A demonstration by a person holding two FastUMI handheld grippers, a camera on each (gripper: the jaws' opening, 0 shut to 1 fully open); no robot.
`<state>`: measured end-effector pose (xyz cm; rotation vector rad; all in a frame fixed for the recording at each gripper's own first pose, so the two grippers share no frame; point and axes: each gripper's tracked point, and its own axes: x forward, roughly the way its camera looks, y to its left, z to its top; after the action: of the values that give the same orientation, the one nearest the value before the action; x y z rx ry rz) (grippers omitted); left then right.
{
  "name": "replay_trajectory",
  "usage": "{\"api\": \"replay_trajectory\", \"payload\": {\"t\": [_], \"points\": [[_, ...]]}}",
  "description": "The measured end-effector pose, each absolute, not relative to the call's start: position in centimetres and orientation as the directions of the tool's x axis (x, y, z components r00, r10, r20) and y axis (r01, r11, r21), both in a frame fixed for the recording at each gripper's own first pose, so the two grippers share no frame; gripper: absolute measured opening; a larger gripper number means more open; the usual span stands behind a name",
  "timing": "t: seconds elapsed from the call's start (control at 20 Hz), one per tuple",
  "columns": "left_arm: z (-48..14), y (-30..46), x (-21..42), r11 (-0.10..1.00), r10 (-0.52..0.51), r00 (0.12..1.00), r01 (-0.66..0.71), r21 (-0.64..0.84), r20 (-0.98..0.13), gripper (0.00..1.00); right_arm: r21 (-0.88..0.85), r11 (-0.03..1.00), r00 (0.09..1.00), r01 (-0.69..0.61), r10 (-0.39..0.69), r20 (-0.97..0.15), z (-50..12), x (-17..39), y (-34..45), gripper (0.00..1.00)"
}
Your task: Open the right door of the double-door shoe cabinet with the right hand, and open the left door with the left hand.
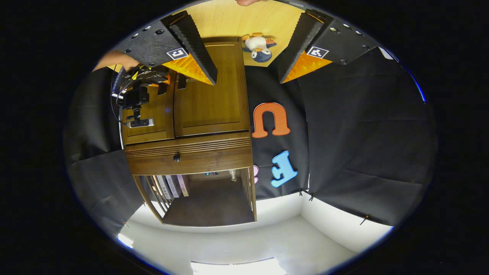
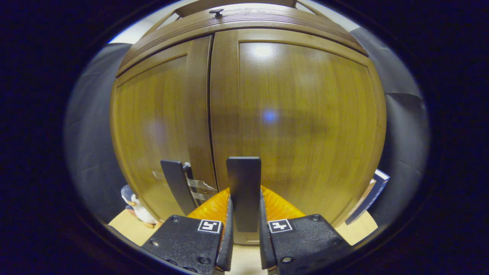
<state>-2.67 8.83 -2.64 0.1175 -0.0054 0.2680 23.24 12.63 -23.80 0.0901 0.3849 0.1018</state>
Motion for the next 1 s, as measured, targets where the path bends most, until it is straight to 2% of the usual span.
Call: {"api": "replay_trajectory", "payload": {"t": [0.35, 0.4, 0.45, 1.0], "points": [[-3.7, 8.5, -2.5, 0.959, 0.267, 0.964, -0.264, 0.102, -0.015, 0.96, 0.121, 0.985, 0.928, -0.122, 0.157, -0.338, -23.3, 20.3, 12.0, 0.30], [-3.9, 8.2, -2.5, 0.961, 0.261, 0.965, -0.258, 0.097, -0.023, 1.00, 0.122, 0.984, 0.927, -0.131, 0.165, -0.337, -23.2, 19.8, 11.8, 0.30], [-4.0, 7.9, -2.3, 0.964, 0.254, 0.967, -0.250, 0.093, -0.030, 0.96, 0.126, 0.983, 0.926, -0.135, 0.171, -0.337, -23.1, 19.3, 11.7, 0.31], [-4.3, 4.4, -2.3, 0.981, 0.177, 0.984, -0.174, 0.091, -0.029, 0.96, 0.151, 0.980, 0.928, -0.131, 0.175, -0.328, -22.4, 12.7, 8.7, 0.30]]}}
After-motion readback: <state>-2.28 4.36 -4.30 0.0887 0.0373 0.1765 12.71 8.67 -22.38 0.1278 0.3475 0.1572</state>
